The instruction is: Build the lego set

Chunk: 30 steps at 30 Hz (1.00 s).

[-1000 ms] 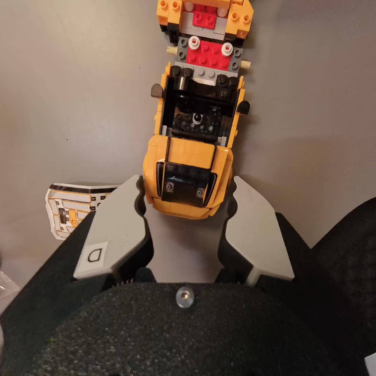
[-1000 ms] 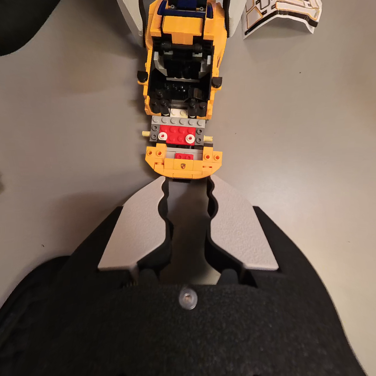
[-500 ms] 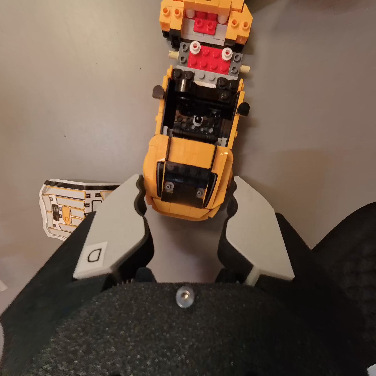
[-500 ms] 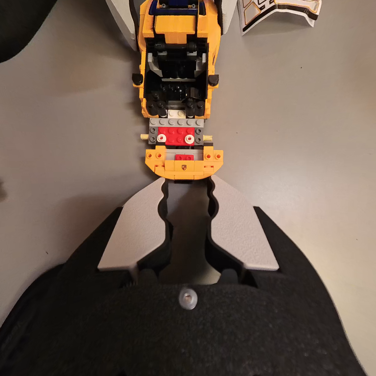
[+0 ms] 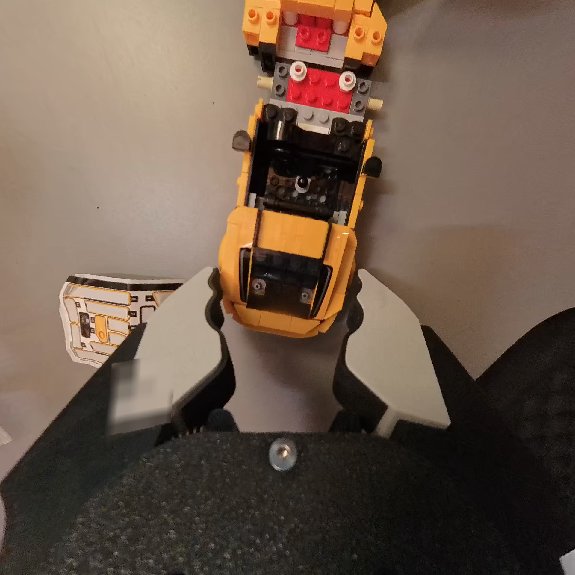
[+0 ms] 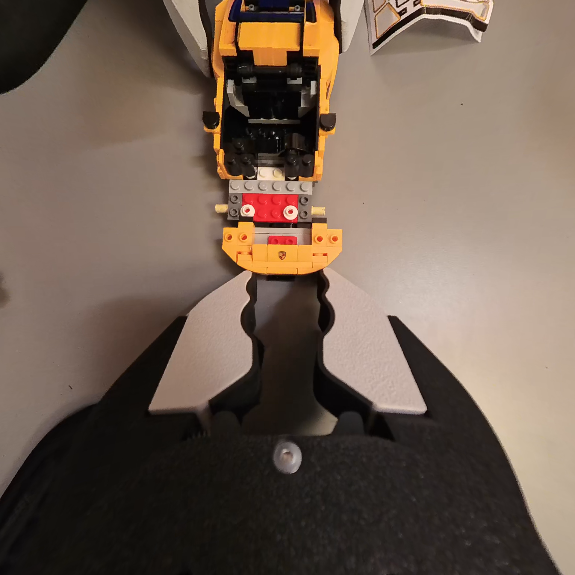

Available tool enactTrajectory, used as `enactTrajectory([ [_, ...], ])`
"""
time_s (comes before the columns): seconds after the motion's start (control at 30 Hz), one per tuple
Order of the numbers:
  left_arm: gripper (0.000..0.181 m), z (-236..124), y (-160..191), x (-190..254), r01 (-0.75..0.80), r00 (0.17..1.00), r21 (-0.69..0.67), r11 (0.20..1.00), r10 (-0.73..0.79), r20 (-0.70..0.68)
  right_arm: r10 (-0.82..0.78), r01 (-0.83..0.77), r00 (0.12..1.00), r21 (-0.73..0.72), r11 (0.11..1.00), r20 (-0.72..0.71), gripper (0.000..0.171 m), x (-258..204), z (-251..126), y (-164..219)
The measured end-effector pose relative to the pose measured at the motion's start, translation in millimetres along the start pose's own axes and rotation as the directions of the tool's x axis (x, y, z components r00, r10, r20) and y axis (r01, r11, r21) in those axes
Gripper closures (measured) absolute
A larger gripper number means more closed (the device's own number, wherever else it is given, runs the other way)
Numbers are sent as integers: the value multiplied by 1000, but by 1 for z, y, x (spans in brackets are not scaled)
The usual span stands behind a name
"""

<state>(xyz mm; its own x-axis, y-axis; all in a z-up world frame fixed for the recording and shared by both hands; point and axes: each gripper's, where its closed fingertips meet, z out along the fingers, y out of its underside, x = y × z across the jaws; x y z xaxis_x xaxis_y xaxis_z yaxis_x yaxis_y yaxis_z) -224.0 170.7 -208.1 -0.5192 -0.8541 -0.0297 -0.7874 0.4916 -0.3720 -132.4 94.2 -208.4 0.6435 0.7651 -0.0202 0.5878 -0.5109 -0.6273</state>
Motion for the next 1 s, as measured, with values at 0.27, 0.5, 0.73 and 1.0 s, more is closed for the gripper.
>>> enactTrajectory([
  [0.27,102,0,0,1,-6,1000,10,1000,6,-2,-24,24,1000,0,1000,8,134,-1,-1,1],
  [0.5,102,0,0,1,-1,1000,13,1000,1,3,-19,19,1000,-11,1000,8,135,-1,-1,1],
  [0.73,102,0,0,1,2,1000,20,1000,-3,4,-10,10,1000,-7,1000,5,135,-1,0,1],
  [1.0,102,0,-1,1,0,1000,28,1000,0,2,-7,7,1000,-4,1000,8,135,-1,0,1],
])
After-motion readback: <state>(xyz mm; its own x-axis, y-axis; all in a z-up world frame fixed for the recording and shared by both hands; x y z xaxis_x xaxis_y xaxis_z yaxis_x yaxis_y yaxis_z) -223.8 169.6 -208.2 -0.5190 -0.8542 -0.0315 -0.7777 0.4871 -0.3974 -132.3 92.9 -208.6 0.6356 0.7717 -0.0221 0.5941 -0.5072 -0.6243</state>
